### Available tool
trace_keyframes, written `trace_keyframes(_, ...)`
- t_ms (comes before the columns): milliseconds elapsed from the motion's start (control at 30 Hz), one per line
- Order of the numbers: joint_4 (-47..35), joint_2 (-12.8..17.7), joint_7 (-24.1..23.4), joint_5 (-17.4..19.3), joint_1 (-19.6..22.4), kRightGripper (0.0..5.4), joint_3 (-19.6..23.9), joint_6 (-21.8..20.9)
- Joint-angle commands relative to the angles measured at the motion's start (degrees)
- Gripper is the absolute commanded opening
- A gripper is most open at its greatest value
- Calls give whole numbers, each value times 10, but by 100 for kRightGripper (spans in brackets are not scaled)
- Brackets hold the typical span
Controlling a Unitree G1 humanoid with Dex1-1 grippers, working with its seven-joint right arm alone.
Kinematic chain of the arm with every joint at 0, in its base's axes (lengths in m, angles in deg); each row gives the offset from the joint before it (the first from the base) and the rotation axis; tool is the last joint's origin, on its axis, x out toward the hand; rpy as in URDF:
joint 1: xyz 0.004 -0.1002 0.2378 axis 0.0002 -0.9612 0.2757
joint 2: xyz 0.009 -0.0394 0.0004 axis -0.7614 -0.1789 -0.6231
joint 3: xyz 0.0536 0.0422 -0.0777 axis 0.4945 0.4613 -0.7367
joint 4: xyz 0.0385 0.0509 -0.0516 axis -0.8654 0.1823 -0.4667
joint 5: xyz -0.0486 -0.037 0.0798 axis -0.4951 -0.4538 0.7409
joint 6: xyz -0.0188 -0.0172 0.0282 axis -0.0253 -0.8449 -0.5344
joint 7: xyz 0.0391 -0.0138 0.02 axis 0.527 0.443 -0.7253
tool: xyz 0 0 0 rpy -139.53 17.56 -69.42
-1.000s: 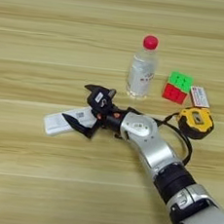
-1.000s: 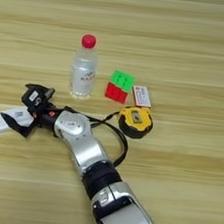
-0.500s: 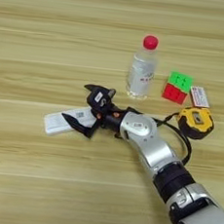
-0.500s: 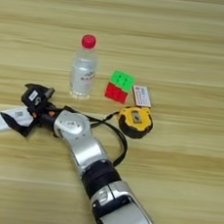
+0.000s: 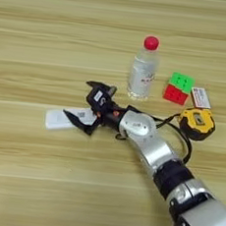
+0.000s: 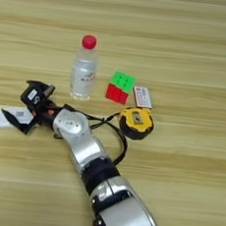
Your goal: Move the objects on the table
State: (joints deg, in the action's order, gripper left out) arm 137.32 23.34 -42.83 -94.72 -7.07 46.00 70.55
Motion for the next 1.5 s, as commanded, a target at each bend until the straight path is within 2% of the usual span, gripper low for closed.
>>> trace_keyframes(33,85,58,-73,-39,76,538,21,-33)
trace_keyframes(133,120,68,-89,-38,93,538,36,-54)
trace_keyframes(367,150,79,-94,-36,108,538,58,-79)
trace_keyframes(700,103,70,-59,-21,80,538,69,-105)
trace_keyframes(767,66,69,-46,-13,61,538,70,-108)
trace_keyframes(867,-64,69,-16,14,3,538,75,-94)
trace_keyframes(1033,-318,69,25,53,-97,538,72,-24)
trace_keyframes(1133,-431,77,45,72,-156,538,77,24)
trace_keyframes(1233,-514,90,49,89,-211,538,103,63)
trace_keyframes(1300,-551,95,43,98,-233,538,123,82)
trace_keyframes(1500,-611,99,9,135,-252,538,186,141)
